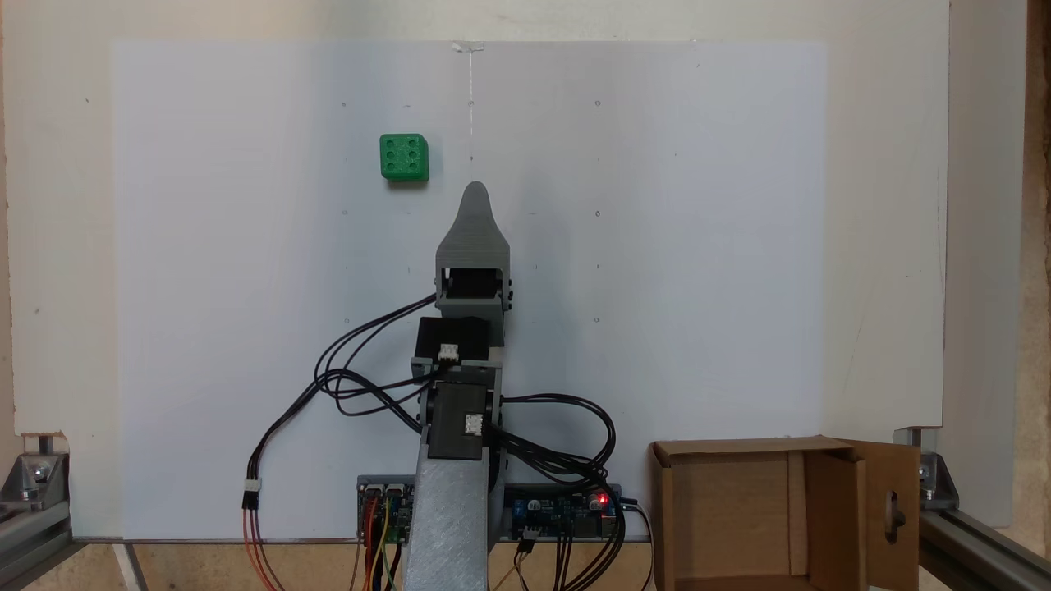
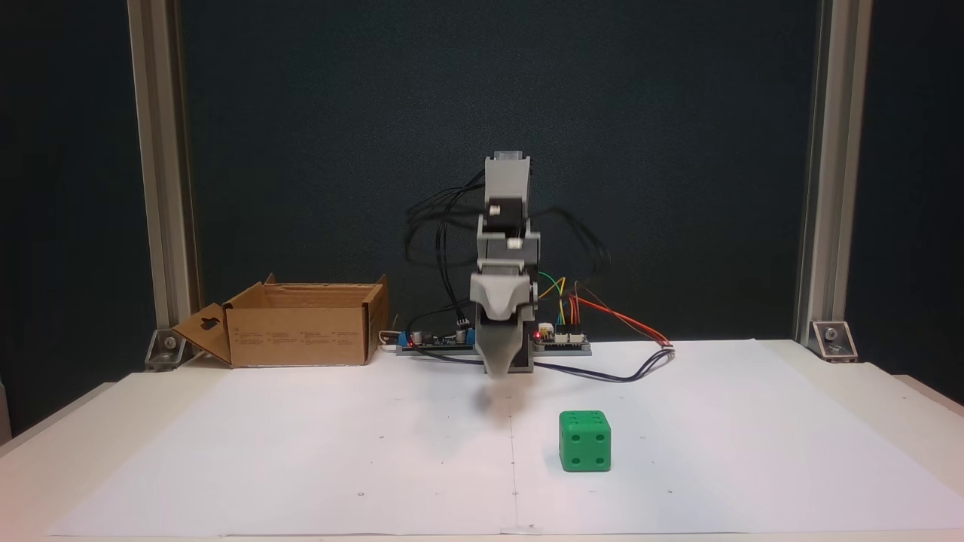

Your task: Grasp a green dice and put it in the bin.

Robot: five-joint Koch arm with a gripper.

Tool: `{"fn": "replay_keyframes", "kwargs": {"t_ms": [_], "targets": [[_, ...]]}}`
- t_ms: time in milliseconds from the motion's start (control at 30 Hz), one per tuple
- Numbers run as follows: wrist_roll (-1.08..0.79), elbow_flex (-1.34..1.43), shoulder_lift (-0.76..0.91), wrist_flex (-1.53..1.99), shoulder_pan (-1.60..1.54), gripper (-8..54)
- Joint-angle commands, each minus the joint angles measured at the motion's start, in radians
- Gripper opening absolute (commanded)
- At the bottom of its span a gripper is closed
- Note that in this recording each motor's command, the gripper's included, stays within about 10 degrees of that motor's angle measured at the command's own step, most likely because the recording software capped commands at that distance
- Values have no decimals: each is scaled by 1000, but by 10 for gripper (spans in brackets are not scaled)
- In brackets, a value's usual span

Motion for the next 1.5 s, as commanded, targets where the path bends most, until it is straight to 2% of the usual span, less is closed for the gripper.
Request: {"fn": "replay_keyframes", "kwargs": {"t_ms": [0,267,500,800,1067,1233,1467], "targets": [[80,-153,100,159,-34,422],[178,-430,78,672,-133,422],[204,-704,-120,1002,-141,423],[209,-1026,-390,1144,-143,425],[265,-1192,-604,1175,-158,432],[365,-1238,-653,1152,-166,435],[383,-1238,-655,1108,-173,437]]}}
